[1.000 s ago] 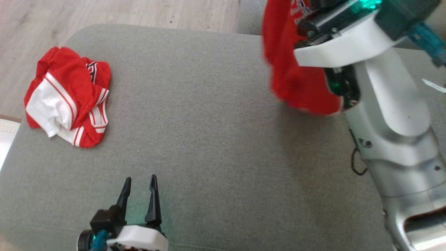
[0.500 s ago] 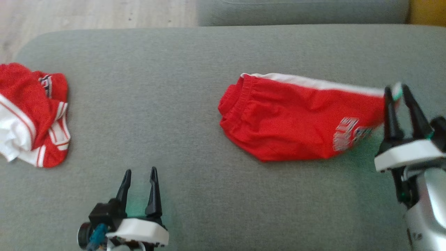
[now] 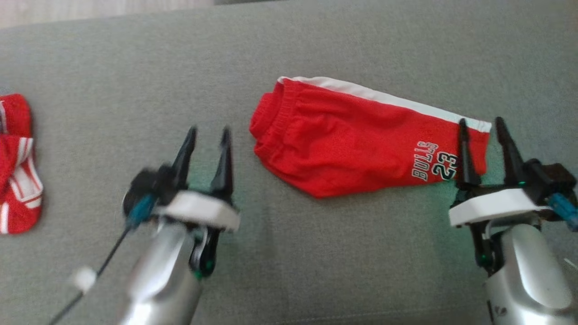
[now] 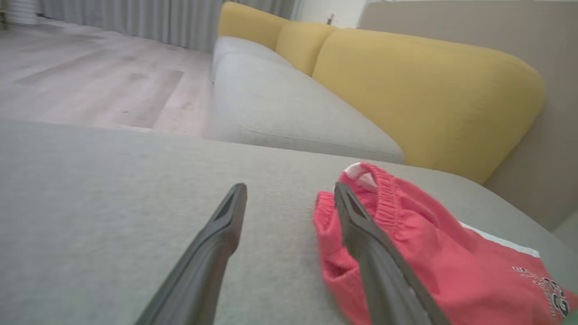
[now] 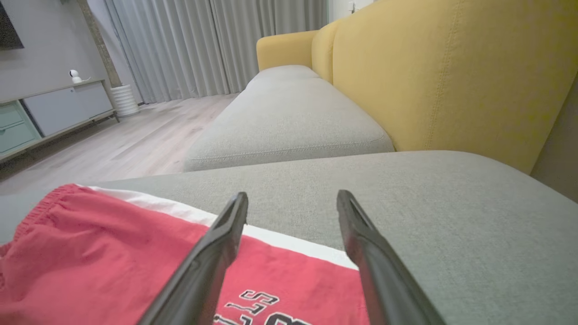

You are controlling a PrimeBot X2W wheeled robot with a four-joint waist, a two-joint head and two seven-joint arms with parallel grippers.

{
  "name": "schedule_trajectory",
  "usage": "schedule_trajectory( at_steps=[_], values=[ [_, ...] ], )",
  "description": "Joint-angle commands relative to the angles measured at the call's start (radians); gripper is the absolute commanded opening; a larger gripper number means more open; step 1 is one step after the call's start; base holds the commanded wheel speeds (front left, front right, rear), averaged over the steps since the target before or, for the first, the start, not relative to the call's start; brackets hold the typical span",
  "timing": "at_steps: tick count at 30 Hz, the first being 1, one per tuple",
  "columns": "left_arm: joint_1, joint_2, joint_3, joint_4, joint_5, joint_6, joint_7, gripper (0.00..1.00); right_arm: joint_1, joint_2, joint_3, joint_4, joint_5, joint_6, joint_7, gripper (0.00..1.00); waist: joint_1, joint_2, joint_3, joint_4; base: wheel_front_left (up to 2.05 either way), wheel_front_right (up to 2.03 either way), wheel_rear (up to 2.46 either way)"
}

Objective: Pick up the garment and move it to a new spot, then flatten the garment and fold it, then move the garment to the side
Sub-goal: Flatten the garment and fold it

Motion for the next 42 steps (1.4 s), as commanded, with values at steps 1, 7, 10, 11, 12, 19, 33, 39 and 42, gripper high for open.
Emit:
schedule_trajectory(
  at_steps=[1, 7, 10, 11, 12, 19, 33, 39, 42],
  values=[
    [-0.113, 0.005, -0.030, 0.034, -0.037, -0.012, -0.005, 1.00, -0.020, 0.007, 0.036, -0.032, -0.006, 0.004, -0.006, 1.00, -0.0001, 0.0000, 0.026, -0.028, 0.00, 0.00, 0.00],
    [-0.335, 0.005, -0.200, 0.191, -0.281, -0.014, 0.067, 1.00, -0.038, 0.019, 0.065, -0.025, 0.000, 0.004, -0.006, 1.00, -0.0001, 0.0000, 0.055, -0.082, 0.00, 0.00, 0.00],
    [-0.402, 0.005, -0.273, 0.249, -0.358, -0.009, 0.112, 1.00, -0.044, 0.023, 0.071, -0.024, 0.004, 0.004, -0.006, 1.00, -0.0001, 0.0000, 0.067, -0.100, 0.00, 0.00, 0.00],
    [-0.419, 0.005, -0.294, 0.263, -0.380, -0.010, 0.120, 1.00, -0.045, 0.024, 0.072, -0.023, 0.005, 0.004, -0.006, 1.00, -0.0001, 0.0000, 0.070, -0.105, 0.00, 0.00, 0.00],
    [-0.433, 0.005, -0.314, 0.277, -0.398, -0.011, 0.124, 1.00, -0.046, 0.025, 0.073, -0.021, 0.006, 0.004, -0.006, 1.00, -0.0001, 0.0000, 0.072, -0.107, 0.00, 0.00, 0.00],
    [-0.476, 0.005, -0.424, 0.343, -0.488, -0.022, 0.088, 0.18, -0.046, 0.028, 0.076, -0.014, 0.012, 0.004, -0.006, 1.00, -0.0001, 0.0000, 0.073, -0.113, 0.00, 0.00, 0.00],
    [-0.325, 0.005, -0.470, 0.318, -0.474, -0.038, -0.004, 0.00, 0.038, 0.029, 0.039, 0.005, 0.014, 0.004, -0.006, 1.00, -0.0001, 0.0000, -0.069, 0.011, 0.00, 0.00, 0.00],
    [-0.176, 0.009, -0.441, 0.300, -0.428, -0.055, -0.005, 0.00, 0.075, 0.029, 0.049, 0.017, 0.029, 0.004, -0.006, 1.00, -0.0001, 0.0000, -0.123, 0.046, 0.00, 0.00, 0.00],
    [-0.126, 0.013, -0.406, 0.309, -0.420, -0.056, -0.005, 0.00, 0.084, 0.029, 0.060, 0.026, 0.035, 0.004, -0.006, 1.00, -0.0001, 0.0000, -0.142, 0.049, 0.00, 0.00, 0.00]
  ],
)
